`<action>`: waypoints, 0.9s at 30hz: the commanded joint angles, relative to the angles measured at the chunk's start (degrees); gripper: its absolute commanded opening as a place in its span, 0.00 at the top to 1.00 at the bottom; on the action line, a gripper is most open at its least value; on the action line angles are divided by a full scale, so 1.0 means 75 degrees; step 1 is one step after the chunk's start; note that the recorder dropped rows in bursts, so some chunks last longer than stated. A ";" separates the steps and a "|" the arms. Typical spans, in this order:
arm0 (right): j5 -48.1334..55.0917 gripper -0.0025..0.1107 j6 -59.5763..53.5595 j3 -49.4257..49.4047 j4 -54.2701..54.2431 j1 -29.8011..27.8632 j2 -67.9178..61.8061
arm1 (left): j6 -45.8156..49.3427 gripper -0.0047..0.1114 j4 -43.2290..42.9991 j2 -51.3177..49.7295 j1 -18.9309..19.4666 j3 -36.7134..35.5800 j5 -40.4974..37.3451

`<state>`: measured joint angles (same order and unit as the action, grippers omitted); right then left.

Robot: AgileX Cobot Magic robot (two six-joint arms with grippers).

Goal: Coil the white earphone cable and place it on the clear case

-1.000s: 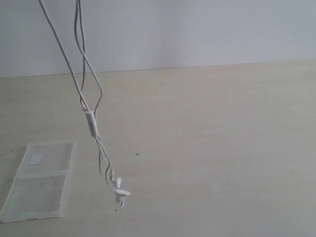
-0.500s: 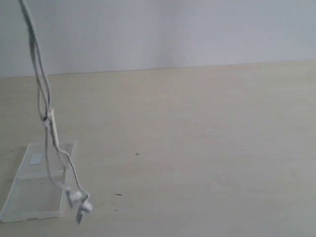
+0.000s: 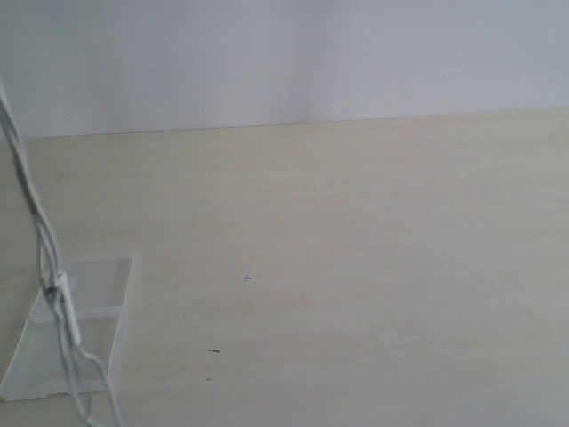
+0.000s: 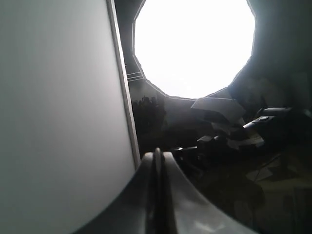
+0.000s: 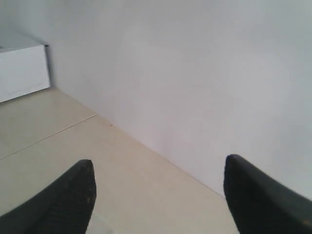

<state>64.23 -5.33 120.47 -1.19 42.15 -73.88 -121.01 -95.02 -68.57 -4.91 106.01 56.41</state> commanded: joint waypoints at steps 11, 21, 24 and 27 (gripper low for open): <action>0.0764 0.38 0.1322 -0.0553 0.3107 -0.0028 0.1509 | -0.0082 0.96 0.0116 -0.0340 -0.0025 0.0018 0.0368; -0.0449 0.41 0.2610 -0.4862 0.3491 -0.0028 0.2267 | -0.0082 0.96 0.0116 -0.0340 -0.0025 0.0018 0.0364; -0.1786 0.41 0.3156 -0.6265 0.3576 -0.0028 0.2507 | -0.0082 0.96 0.0116 -0.0340 -0.0025 0.0018 0.0482; -0.2982 0.41 0.3623 -0.7500 0.3765 -0.0028 0.2761 | -0.0082 0.96 0.0116 -0.0340 -0.0025 0.0018 0.0482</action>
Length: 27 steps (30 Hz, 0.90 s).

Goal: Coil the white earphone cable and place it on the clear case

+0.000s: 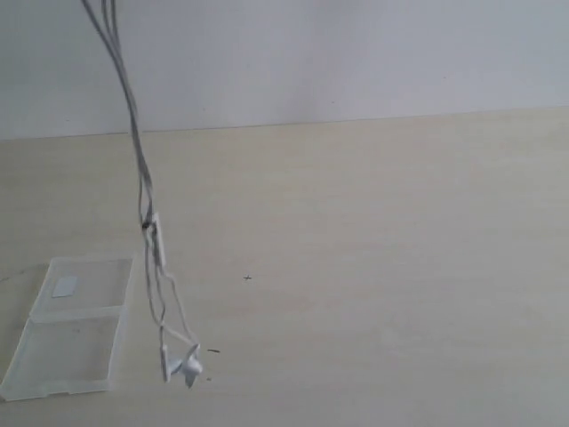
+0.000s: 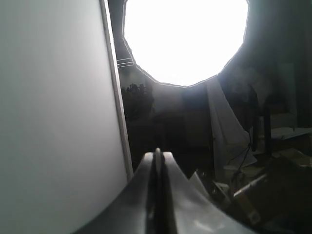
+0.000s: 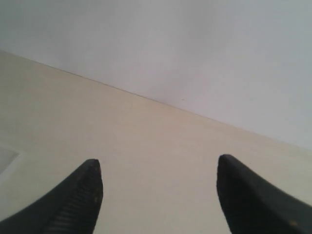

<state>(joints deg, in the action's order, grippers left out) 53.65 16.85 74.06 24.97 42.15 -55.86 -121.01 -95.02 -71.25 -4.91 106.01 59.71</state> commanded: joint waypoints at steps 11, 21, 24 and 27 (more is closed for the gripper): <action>-0.5450 0.41 0.6055 -0.4675 0.4331 -0.0028 0.0928 | -0.0082 0.96 0.0632 -0.0250 -0.0025 0.0018 -0.0004; -0.7827 0.41 0.9669 -0.5116 0.7508 -0.0048 -0.0082 | -0.0082 0.96 0.0949 -0.0489 -0.0183 0.0018 -0.0032; -0.8207 0.41 0.9540 -0.4956 0.7508 -0.0048 -0.0116 | -0.0082 0.96 0.0916 -0.0489 -0.0195 0.0018 -0.0032; -0.8289 0.41 0.9066 -0.4878 0.7491 -0.0048 -0.0116 | -0.0082 0.96 0.0932 -0.0489 -0.0199 0.0018 -0.0103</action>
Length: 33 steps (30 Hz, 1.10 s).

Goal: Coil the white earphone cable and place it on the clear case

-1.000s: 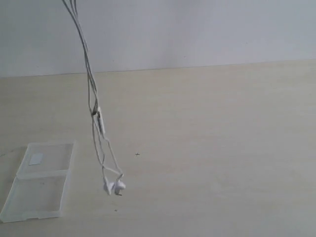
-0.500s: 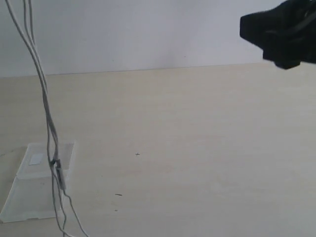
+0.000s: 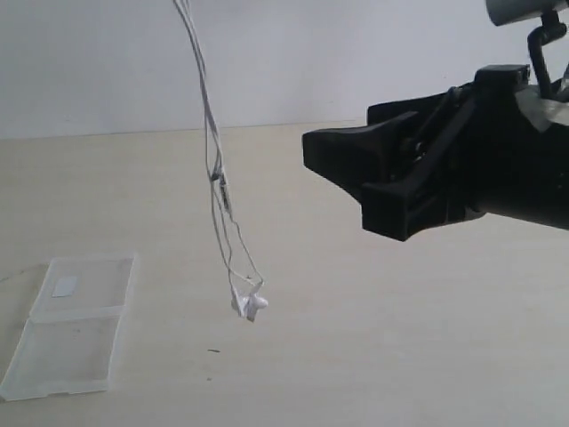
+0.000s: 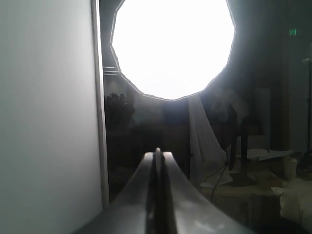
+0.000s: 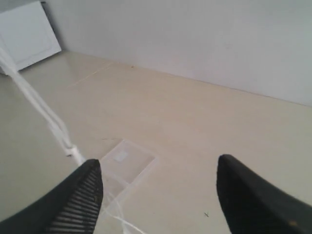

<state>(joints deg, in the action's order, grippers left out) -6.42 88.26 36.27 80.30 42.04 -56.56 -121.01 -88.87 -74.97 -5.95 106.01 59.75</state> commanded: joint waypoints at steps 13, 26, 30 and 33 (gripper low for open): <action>-0.1523 0.41 -0.0639 0.0455 -0.0150 -0.0015 -0.0318 | -0.0082 0.96 0.0112 0.0006 -0.0061 0.0018 -0.0109; -0.3991 0.41 -0.1016 0.1370 -0.0470 -0.0015 -0.1665 | -0.0082 0.96 0.0082 0.0006 -0.0061 0.0018 -0.0036; -0.4189 0.41 -0.1178 0.1383 -0.0470 -0.0015 -0.1593 | -0.0082 0.96 -0.0087 0.0006 -0.0061 0.0018 -0.0030; -0.4113 0.41 -0.1178 0.1383 -0.0489 -0.0015 -0.1481 | -0.0082 0.96 -0.0205 0.0006 -0.0061 0.0018 -0.0030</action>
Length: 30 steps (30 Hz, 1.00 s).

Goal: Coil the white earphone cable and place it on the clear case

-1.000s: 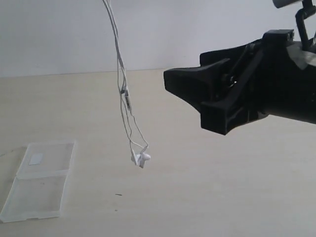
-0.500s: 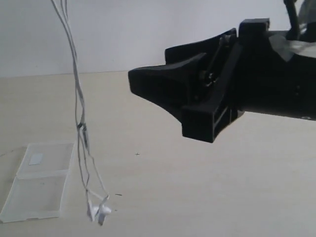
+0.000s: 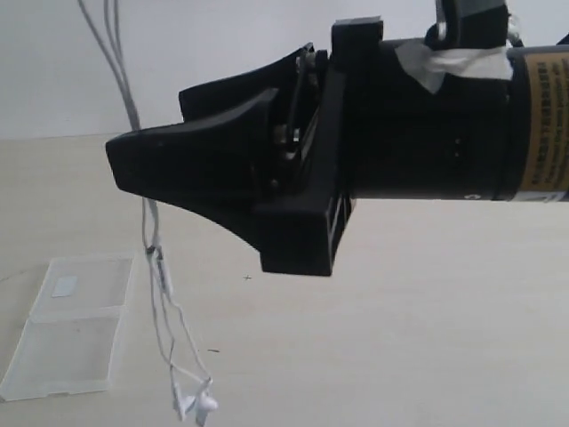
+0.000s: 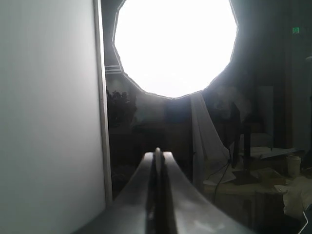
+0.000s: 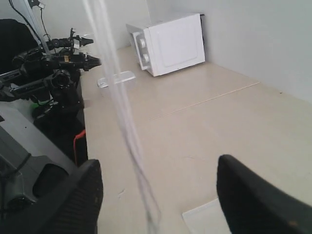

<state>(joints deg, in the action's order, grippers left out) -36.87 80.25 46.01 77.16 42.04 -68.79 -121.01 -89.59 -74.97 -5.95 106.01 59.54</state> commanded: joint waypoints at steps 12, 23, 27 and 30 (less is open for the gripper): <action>0.0008 0.41 -0.1750 0.0101 -0.1908 -0.0015 -0.0340 | -0.0082 0.96 -0.0085 -0.0012 -0.0061 0.0018 -0.0001; -0.0031 0.56 -0.1974 0.0101 -0.2085 -0.0015 -0.0812 | -0.0082 0.96 -0.0085 -0.0012 -0.0061 0.0018 -0.0001; -0.0109 0.68 -0.1974 0.0101 -0.2085 -0.0015 -0.0812 | -0.0082 0.96 -0.0085 -0.0012 -0.0061 0.0018 -0.0001; -0.0141 0.66 -0.1955 0.0101 -0.2085 -0.0015 -0.0812 | -0.0082 0.96 -0.0085 -0.0012 -0.0061 0.0018 -0.0001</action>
<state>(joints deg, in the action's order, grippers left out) -37.14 65.94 46.22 61.94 42.04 -74.75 -121.01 -90.75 -74.97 -5.95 106.01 59.65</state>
